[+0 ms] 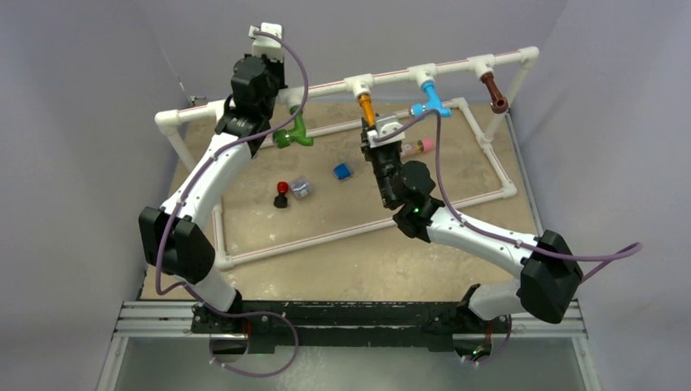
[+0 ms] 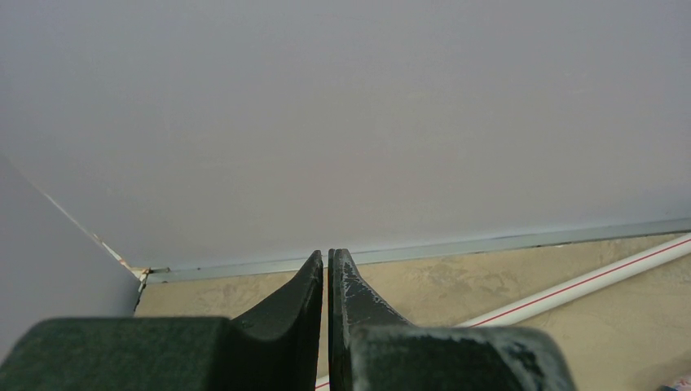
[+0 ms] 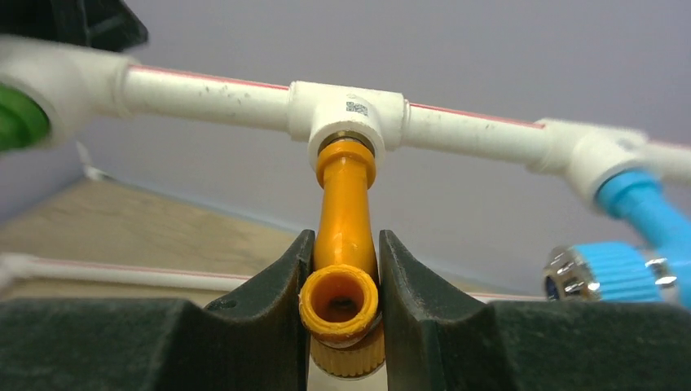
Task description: Install the water faucets
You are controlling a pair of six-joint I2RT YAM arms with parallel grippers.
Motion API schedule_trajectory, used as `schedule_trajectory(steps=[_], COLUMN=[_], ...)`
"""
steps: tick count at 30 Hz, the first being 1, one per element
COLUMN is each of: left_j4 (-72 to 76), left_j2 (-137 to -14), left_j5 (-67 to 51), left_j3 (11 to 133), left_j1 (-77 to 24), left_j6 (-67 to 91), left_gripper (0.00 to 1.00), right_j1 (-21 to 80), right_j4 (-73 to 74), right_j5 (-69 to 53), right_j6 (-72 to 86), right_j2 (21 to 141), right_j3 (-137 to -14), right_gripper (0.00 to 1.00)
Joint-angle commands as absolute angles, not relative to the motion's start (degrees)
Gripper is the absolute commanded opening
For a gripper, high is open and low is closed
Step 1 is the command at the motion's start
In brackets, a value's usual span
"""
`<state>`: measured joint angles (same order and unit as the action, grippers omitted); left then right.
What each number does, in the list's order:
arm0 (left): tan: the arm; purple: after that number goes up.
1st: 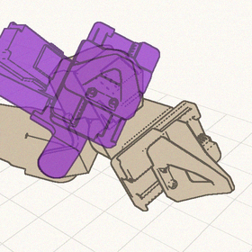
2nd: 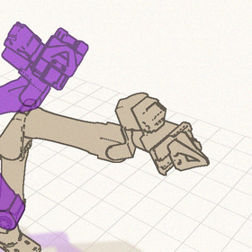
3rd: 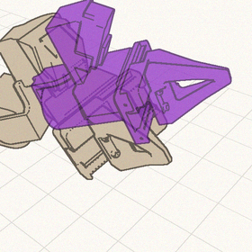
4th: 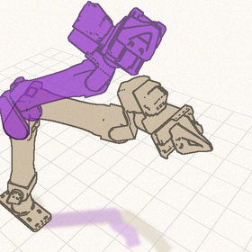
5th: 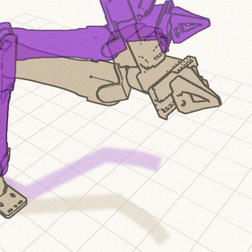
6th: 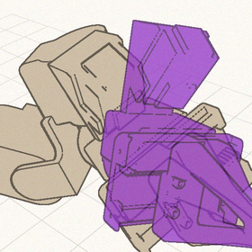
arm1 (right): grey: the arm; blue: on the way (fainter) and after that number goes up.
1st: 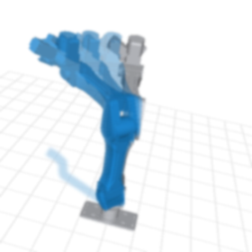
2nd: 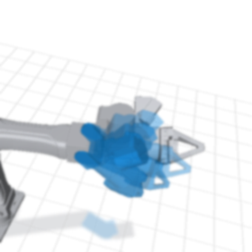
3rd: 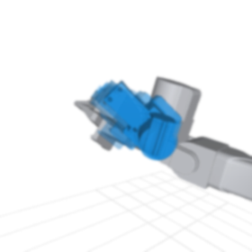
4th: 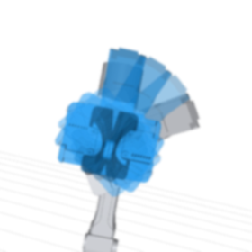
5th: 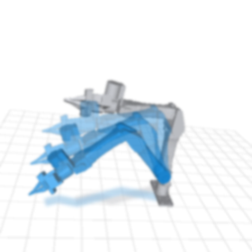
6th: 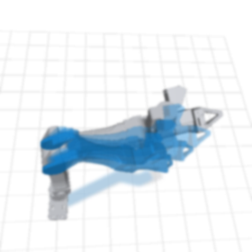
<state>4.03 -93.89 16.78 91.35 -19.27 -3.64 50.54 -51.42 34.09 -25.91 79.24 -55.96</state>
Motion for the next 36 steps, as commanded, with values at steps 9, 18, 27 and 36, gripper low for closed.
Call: schedule_trajectory(steps=[9, 18, 27, 36], left_j4=[-5.3, -5.3, -5.4, -5.5], left_j2=[-96.8, -96.4, -96.6, -96.4], left_j5=[15.7, 15.4, 15.0, 15.1], left_j3=[89.1, 89.0, 89.0, 89.0], left_j1=[-19.3, -19.3, -19.3, -19.4], left_j6=[-3.3, -3.0, -2.7, -2.7], left_gripper=[0.04, 0.04, 0.04, 0.04], right_j1=[50.2, 50.1, 50.0, 49.5], right_j4=[-62.6, -69.9, -77.4, -82.0], right_j5=[25.3, 27.3, 28.2, 28.9], right_j6=[29.2, 55.7, 78.9, 88.7], right_j2=[77.6, 76.2, 77.3, 79.5], right_j3=[-53.3, -49.0, -45.2, -44.5], right_gripper=[0.00, 0.00, 0.00, 0.00])
